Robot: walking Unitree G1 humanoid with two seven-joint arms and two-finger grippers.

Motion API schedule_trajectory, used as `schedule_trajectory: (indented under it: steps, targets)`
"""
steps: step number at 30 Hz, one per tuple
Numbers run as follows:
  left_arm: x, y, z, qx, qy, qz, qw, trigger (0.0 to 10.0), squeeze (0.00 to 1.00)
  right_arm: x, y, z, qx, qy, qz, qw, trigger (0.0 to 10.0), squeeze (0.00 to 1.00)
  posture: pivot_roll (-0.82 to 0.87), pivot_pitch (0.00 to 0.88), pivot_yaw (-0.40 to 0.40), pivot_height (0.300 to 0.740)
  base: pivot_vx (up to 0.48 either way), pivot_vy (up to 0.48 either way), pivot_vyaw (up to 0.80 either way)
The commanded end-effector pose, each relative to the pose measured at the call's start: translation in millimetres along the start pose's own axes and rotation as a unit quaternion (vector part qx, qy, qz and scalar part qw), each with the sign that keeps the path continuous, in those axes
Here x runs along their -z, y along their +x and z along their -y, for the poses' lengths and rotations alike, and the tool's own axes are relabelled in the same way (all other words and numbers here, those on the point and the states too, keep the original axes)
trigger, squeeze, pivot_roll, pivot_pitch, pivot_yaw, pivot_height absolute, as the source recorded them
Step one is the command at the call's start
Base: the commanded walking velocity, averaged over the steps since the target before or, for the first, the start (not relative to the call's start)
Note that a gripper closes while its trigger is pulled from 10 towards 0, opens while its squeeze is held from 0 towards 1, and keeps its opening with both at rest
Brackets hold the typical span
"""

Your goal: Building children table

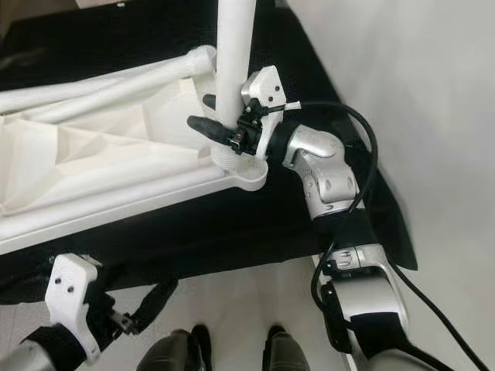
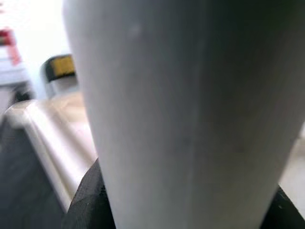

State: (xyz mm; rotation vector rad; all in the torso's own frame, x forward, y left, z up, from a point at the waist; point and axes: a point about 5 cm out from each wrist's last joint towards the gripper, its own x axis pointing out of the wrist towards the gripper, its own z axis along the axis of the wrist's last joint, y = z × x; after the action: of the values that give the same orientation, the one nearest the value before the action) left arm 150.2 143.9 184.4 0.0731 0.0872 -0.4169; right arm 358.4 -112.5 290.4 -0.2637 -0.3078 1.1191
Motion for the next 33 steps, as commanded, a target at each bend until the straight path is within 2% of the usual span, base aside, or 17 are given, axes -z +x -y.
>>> schedule_trajectory:
  steps: [1, 3, 10, 12, 18, 25, 27, 29, 33]
  targets:
    - [-1.3, -3.7, 0.0, -0.012, 0.022, 0.003, 1.000, 10.0, 0.00, 0.7, 2.3, -3.2, -0.020, -0.014, -0.014, 1.000, 10.0, 0.00, 0.07, 0.458, 0.079, 0.740, 0.000, 0.000, 0.00]
    - [-2.9, -9.6, 1.8, -0.029, 0.035, 0.014, 0.999, 10.0, 0.00, -2.0, -3.2, 0.5, -0.043, -0.015, -0.021, 0.999, 10.0, 0.00, 0.07, 0.481, 0.086, 0.740, 0.000, 0.000, 0.00]
    - [-2.6, -16.5, 9.3, -0.028, 0.029, 0.028, 0.999, 10.0, 0.00, -16.0, -17.4, 8.4, -0.078, 0.006, -0.002, 0.997, 10.0, 0.00, 0.06, 0.503, 0.100, 0.740, 0.000, 0.000, 0.00]
    - [-1.9, -18.7, 12.6, -0.024, 0.031, 0.033, 0.999, 10.0, 0.00, -23.3, -25.7, 10.3, -0.105, 0.014, 0.003, 0.994, 10.0, 0.00, 0.07, 0.513, 0.104, 0.740, 0.000, 0.000, 0.00]
    - [-2.1, -20.4, 14.4, -0.032, 0.041, 0.041, 0.998, 10.0, 0.00, -25.5, -33.1, 6.2, -0.149, 0.000, -0.020, 0.989, 10.0, 0.00, 0.06, 0.517, 0.106, 0.740, 0.000, 0.000, 0.00]
    - [-2.2, -20.4, 15.3, -0.035, 0.045, 0.044, 0.997, 10.0, 0.00, -22.6, -32.0, 2.5, -0.165, -0.015, -0.038, 0.985, 10.0, 0.00, 0.06, 0.516, 0.102, 0.740, 0.000, 0.000, 0.00]
    - [-2.3, -19.7, 16.5, -0.037, 0.046, 0.046, 0.997, 10.0, 0.00, -19.4, -25.4, 1.3, -0.162, -0.029, -0.060, 0.985, 10.0, 0.00, 0.06, 0.510, 0.097, 0.740, 0.000, 0.000, 0.00]
    - [-2.3, -19.7, 16.5, -0.037, 0.046, 0.046, 0.997, 10.0, 0.00, -19.4, -25.4, 1.3, -0.162, -0.029, -0.060, 0.985, 10.0, 0.00, 0.06, 0.510, 0.097, 0.740, 0.000, 0.000, 0.00]
    - [-2.5, -18.4, 16.7, -0.040, 0.049, 0.048, 0.997, 10.0, 0.00, -20.9, -21.4, -3.5, -0.191, -0.045, -0.090, 0.976, 10.0, 0.00, 0.05, 0.508, 0.090, 0.740, 0.000, 0.000, 0.00]
